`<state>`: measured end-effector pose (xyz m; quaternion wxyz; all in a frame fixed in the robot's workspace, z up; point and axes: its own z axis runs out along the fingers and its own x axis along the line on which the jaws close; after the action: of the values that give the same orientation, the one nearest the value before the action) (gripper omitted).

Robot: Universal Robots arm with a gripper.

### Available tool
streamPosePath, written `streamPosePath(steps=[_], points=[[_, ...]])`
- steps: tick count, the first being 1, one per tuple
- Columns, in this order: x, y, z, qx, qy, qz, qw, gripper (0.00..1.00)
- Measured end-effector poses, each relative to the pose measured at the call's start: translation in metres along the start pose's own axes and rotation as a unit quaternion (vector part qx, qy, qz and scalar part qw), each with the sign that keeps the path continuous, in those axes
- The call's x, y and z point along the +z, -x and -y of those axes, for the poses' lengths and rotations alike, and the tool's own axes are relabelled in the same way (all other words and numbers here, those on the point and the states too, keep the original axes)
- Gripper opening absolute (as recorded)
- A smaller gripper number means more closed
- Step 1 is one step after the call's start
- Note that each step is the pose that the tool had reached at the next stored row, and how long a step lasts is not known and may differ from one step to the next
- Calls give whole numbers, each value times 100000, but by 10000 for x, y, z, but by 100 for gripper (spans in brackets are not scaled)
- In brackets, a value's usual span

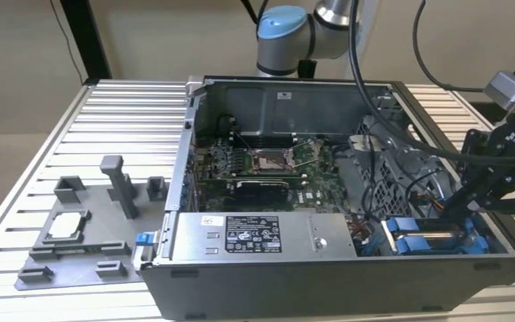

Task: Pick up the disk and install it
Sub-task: 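Insert the first disk wire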

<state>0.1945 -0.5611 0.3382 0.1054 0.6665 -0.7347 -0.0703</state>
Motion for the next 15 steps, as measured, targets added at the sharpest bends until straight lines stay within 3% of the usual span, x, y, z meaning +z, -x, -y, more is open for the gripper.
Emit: streamPosePath(steps=[5,9,15], points=[[2,-2,0,-52,13,166,100000,0],[4,-36,2,-211,97,970,99995,0],[6,-77,5,-204,111,1145,99993,0]])
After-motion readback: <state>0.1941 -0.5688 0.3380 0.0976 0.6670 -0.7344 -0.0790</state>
